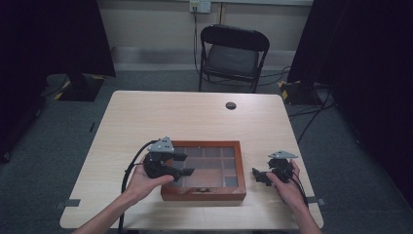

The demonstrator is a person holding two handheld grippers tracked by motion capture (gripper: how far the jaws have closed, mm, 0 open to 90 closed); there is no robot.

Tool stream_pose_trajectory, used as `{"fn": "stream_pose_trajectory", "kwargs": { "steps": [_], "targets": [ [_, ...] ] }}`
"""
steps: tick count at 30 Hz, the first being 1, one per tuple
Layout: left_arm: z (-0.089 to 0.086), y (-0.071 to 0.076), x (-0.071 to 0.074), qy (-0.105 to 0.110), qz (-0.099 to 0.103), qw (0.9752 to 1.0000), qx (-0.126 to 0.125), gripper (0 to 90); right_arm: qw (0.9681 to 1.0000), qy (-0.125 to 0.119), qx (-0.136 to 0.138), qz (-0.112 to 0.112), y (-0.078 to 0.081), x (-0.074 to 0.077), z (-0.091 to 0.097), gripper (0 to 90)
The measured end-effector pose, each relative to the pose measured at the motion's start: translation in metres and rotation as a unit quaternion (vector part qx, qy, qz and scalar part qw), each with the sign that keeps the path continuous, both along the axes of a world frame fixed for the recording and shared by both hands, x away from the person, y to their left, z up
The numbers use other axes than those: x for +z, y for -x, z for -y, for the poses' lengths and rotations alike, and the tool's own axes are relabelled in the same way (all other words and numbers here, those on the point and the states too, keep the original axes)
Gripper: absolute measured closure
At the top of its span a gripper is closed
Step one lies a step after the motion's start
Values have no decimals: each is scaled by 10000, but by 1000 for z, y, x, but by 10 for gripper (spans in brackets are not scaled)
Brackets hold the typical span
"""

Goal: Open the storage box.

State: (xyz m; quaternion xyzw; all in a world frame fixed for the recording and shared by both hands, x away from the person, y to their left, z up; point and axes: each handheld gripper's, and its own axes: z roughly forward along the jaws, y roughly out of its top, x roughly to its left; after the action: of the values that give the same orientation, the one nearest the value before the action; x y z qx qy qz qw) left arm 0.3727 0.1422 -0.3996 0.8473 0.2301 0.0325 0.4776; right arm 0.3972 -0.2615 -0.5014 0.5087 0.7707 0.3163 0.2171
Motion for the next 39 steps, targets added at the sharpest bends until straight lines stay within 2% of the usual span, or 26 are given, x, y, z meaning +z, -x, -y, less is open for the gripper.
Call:
{"fn": "stream_pose_trajectory", "kwargs": {
  "steps": [5, 7, 10, 11, 15, 18, 19, 21, 24, 26, 27, 28, 37, 39],
  "targets": [
    [18, 5, -3, -82, -69, 9995, -303, 421, 10000, 0, -1, -1, 0, 0, 0, 0],
    [22, 6, -3, -128, -56, 9993, -346, 452, 10000, -2, -1, 0, 0, 0, 0, 0],
    [31, 7, -4, -73, -73, 9988, -470, 491, 10000, -2, -2, -1, 0, 0, 0, 0],
    [40, 9, -6, -82, -69, 9982, -583, 506, 10000, -2, 2, -2, 0, 0, 0, 0],
    [52, 13, -10, -132, -126, 9965, -810, 554, 10000, -1, 4, -1, 0, 0, 0, 0],
    [53, 14, -16, -142, -199, 9962, -839, 585, 10000, 0, 5, -1, 0, 0, 0, 0],
    [52, 15, -20, -263, -261, 9959, -831, 586, 10000, 1, 10, 5, 0, 0, 0, 0],
    [51, 15, -23, -239, -305, 9959, -821, 604, 10000, -1, 5, -2, 0, 0, 0, 0],
    [50, 17, -26, -323, -312, 9956, -827, 630, 10000, -1, 5, -2, 0, 0, 0, 0],
    [51, 20, -32, -421, -331, 9951, -829, 649, 10000, -1, 5, -2, 0, 0, 0, 0],
    [50, 20, -32, -535, -338, 9946, -818, 652, 10000, 0, 5, -1, 0, 0, 0, 0],
    [50, 20, -35, -447, -354, 9950, -824, 658, 10000, -1, 5, -2, 0, 0, 0, 0],
    [51, 23, -38, -496, -352, 9942, -885, 733, 10000, -1, 5, -2, 0, 0, 0, 0],
    [51, 24, -38, -520, -288, 9942, -892, 736, 10000, 0, 5, -2, 0, 0, 0, 0]
  ]
}}
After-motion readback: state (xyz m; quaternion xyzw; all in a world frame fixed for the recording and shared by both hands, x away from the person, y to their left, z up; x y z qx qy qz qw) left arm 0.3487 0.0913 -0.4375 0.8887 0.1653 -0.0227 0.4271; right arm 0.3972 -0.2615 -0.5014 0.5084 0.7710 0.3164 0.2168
